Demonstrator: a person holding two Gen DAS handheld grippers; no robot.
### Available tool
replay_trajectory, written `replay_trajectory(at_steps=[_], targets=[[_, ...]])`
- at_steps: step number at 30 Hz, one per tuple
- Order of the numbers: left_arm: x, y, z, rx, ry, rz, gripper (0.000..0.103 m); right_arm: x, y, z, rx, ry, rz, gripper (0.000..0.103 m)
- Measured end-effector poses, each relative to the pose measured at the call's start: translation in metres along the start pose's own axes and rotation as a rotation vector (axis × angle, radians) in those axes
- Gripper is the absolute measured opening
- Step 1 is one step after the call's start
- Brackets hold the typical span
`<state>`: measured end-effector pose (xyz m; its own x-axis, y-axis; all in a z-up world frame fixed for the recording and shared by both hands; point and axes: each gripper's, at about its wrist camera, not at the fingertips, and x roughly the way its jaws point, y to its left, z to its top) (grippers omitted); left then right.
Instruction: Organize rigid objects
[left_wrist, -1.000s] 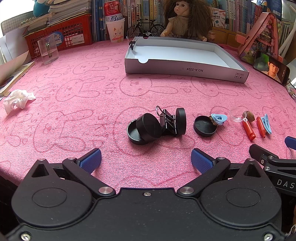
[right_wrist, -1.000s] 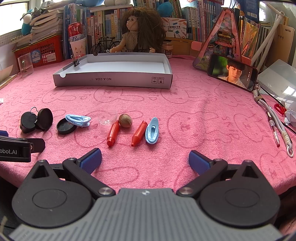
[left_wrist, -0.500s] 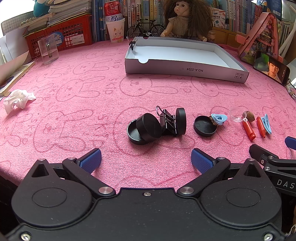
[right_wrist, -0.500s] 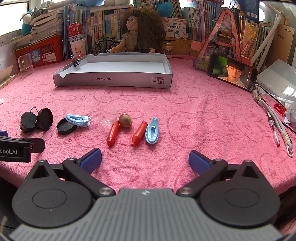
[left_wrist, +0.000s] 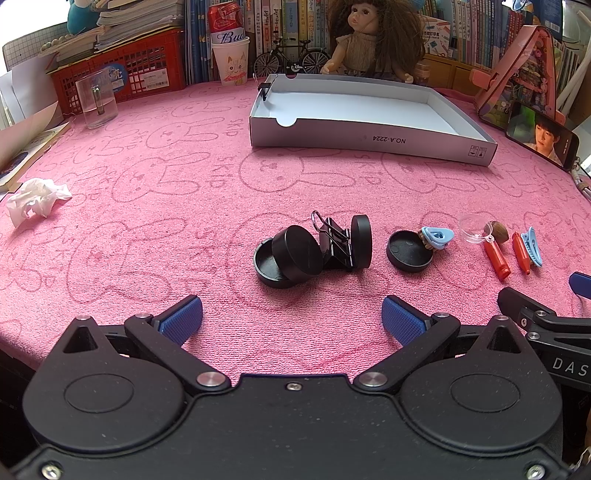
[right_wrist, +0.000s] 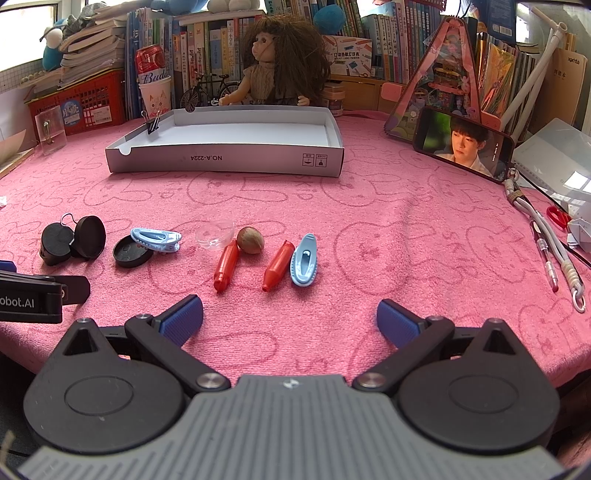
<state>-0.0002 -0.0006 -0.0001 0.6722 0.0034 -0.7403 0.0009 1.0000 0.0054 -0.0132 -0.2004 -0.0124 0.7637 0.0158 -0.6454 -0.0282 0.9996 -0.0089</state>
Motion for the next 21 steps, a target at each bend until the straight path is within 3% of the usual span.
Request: replay_trajectory(at_steps=[8,12,21], targets=[[0.0,0.0,0.0,0.0,-0.002,0.0,0.103,0.0,0.0,0.0,-0.001,-0.005,0.003,0.103],[-0.003,0.002,0.005,0.002,-0.001,-0.003,0.103,-0.004,-0.003,-0.003,-0.013,-0.05,0.022,0.103],[-0.006,0.005,-0.007,0.011,-0.073,-0.013,0.103,-0.002,-0.003,-0.008,-0.01,-0.069,0.02,0.103]])
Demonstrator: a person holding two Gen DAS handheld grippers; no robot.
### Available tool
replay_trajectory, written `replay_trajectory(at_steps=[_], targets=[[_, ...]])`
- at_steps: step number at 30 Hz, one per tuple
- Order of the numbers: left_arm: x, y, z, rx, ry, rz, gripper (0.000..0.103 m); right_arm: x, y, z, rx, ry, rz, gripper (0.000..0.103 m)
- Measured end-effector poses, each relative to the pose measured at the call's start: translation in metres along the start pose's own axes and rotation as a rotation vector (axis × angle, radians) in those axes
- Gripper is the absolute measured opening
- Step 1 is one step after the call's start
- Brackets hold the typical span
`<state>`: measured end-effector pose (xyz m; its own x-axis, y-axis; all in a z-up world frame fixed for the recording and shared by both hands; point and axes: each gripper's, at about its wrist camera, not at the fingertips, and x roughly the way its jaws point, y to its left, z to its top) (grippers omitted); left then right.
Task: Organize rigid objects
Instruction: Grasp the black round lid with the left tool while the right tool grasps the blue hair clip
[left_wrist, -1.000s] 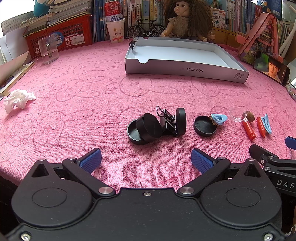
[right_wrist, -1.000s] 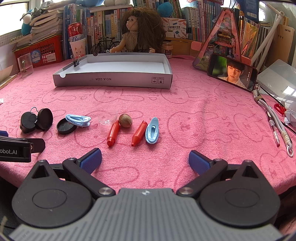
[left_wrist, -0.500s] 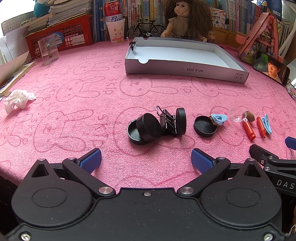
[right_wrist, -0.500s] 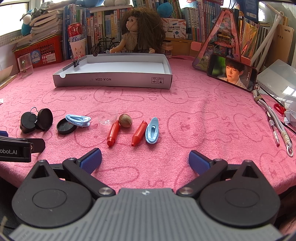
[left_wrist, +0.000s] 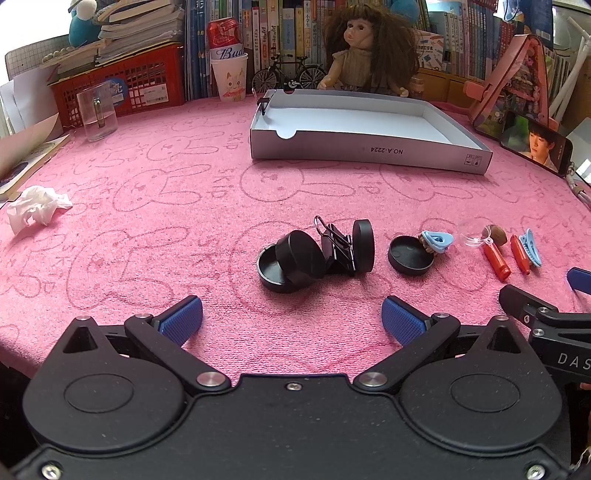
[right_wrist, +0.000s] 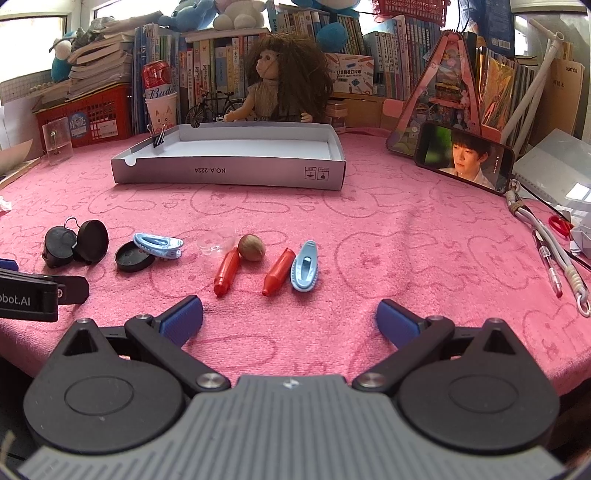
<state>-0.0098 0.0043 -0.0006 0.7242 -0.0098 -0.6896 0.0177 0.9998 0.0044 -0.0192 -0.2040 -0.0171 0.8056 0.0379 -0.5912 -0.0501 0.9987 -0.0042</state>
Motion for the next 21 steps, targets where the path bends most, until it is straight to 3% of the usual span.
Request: replay_trajectory(at_steps=[6,14,18,21], targets=[[-0.001,0.012,0.002,-0.044,-0.016,-0.042,0.099,-0.006,-0.01,0.001,0.002,-0.044,-0.008,0.103],[-0.011,0.029,0.006,-0.064,-0.074,-0.072,0.053,-0.007,-0.028,0.008,0.023,-0.085,-0.078,0.091],[-0.011,0.026,0.005,-0.034,-0.086,-0.063,0.044,-0.004,-0.028,0.006,0.023,-0.077,-0.073,0.079],[-0.012,0.024,0.003,-0.024,-0.096,-0.045,0.039,-0.001,-0.024,0.004,0.011,-0.07,-0.066,0.078]])
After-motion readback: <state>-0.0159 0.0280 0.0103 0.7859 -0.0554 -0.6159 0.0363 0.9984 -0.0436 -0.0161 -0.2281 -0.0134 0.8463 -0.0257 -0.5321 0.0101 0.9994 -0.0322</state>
